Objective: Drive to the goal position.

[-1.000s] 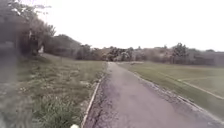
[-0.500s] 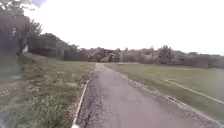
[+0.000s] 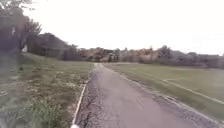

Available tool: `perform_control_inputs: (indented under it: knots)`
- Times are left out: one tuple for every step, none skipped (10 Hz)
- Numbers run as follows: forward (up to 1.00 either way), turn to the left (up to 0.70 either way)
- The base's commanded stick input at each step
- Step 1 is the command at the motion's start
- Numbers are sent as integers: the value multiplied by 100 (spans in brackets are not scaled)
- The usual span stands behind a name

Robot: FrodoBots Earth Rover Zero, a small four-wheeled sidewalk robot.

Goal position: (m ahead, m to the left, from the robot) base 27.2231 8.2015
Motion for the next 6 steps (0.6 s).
perform_control_inputs:
  knots:
    - [65,0]
    - [65,0]
    - [65,0]
    - [65,0]
    - [65,0]
    - [65,0]
